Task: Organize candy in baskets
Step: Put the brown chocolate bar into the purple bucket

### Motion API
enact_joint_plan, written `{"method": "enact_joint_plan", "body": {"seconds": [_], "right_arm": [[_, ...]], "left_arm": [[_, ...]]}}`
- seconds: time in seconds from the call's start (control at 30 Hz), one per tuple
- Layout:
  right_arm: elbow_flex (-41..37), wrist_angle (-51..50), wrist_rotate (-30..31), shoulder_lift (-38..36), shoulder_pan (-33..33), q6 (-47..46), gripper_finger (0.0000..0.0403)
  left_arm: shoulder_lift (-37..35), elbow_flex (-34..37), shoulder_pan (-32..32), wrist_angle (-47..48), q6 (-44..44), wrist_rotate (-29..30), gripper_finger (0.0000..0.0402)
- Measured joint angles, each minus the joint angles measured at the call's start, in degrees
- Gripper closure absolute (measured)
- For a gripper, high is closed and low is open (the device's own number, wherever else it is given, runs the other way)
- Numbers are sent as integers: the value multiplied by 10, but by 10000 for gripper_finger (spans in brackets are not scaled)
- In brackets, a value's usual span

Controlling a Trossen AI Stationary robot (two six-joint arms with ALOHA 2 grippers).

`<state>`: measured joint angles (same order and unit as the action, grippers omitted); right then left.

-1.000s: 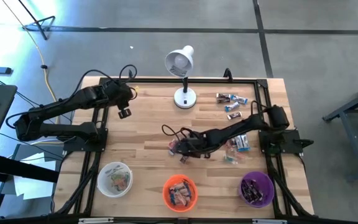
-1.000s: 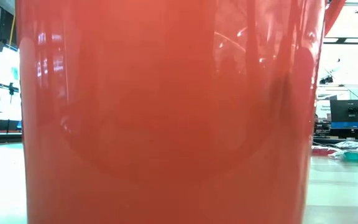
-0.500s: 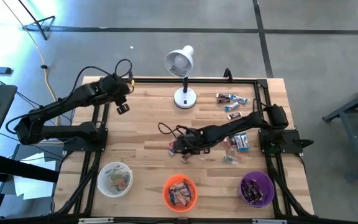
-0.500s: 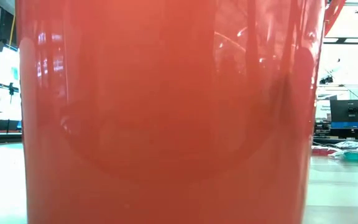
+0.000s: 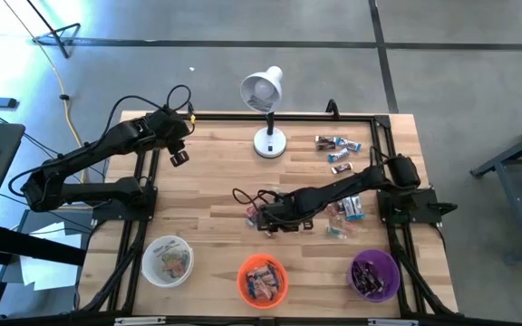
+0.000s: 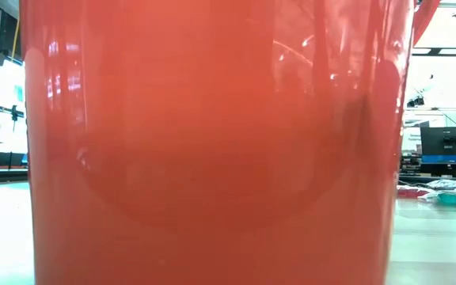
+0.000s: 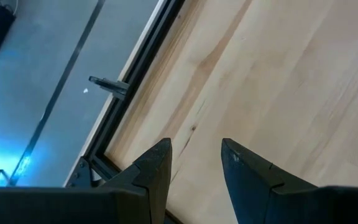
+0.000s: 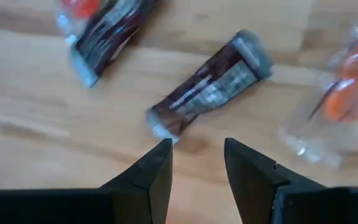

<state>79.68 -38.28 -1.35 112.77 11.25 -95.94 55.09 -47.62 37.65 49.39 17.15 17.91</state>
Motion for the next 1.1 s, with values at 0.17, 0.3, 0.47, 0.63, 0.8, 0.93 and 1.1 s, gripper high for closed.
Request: {"method": "enact_joint_plan", "body": {"seconds": [0.17,0.3,0.47,0.63,0.8,0.93,1.1], "right_arm": [[-40,36,-4,13,-15,6,263],[-53,98,-24,38,-26,20,263],[-52,133,-35,57,-39,19,263],[-51,112,-30,58,-42,24,272],[-51,99,-13,58,-39,31,349],[-51,94,-13,58,-40,43,389],[-53,89,-30,50,-42,62,398]], "left_arm": [[0,0,0,0,1,0,273],[0,0,0,0,1,1,273],[0,0,0,0,0,0,273],[0,0,0,0,-5,0,273],[0,0,0,0,-16,0,273],[0,0,0,0,-20,0,273],[0,0,0,0,-20,0,273]]}}
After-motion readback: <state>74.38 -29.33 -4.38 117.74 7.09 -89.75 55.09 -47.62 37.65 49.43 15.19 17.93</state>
